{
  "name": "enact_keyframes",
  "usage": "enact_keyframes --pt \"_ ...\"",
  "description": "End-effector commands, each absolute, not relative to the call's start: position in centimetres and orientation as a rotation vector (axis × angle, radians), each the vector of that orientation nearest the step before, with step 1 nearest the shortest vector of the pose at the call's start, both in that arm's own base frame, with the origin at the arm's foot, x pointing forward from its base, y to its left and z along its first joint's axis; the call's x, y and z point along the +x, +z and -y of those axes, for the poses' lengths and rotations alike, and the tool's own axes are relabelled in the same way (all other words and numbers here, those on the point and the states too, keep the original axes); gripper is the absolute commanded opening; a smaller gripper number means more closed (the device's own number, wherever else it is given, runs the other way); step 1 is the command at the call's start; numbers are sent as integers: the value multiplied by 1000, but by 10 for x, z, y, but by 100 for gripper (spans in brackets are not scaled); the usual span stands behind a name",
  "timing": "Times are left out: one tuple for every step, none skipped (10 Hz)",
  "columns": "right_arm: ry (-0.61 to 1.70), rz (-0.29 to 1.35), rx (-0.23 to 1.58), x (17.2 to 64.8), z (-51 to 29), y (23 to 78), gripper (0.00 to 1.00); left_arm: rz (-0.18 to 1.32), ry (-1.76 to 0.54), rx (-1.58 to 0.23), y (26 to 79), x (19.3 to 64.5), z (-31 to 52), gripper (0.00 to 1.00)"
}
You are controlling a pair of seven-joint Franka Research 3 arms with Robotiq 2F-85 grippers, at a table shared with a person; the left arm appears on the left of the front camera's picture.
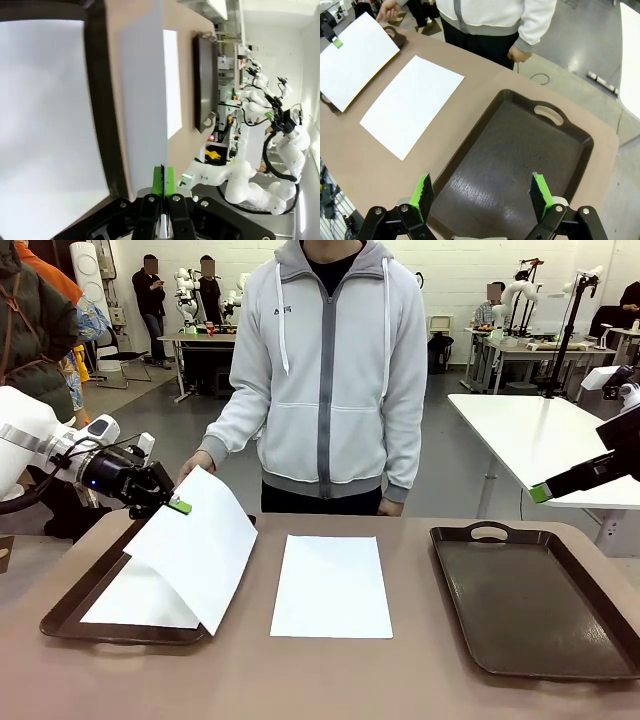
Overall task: Sort the A4 documents.
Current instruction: Place the A4 Paper in the designated Handle tray.
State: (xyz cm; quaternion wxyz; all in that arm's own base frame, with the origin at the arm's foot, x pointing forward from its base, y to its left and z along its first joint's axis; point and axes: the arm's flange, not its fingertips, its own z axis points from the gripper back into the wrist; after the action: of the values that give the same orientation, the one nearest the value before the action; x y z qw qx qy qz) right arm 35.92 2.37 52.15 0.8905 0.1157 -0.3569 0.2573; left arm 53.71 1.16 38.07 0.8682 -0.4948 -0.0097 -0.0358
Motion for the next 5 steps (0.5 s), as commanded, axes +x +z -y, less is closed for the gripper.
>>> enact_keyframes --pt "537 739 246 360 -24 520 100 21 -46 -875 381 558 -28 1" --pt "537 739 246 360 -24 520 100 13 -46 -788 378 564 -36 1" --pt "537 739 246 360 -24 520 100 6 -47 -721 374 569 -40 1" --pt "537 739 246 360 -24 520 100 -8 -49 -669 371 571 -38 1" --pt "537 739 246 360 -24 520 100 -25 -47 -625 364 573 -38 1"
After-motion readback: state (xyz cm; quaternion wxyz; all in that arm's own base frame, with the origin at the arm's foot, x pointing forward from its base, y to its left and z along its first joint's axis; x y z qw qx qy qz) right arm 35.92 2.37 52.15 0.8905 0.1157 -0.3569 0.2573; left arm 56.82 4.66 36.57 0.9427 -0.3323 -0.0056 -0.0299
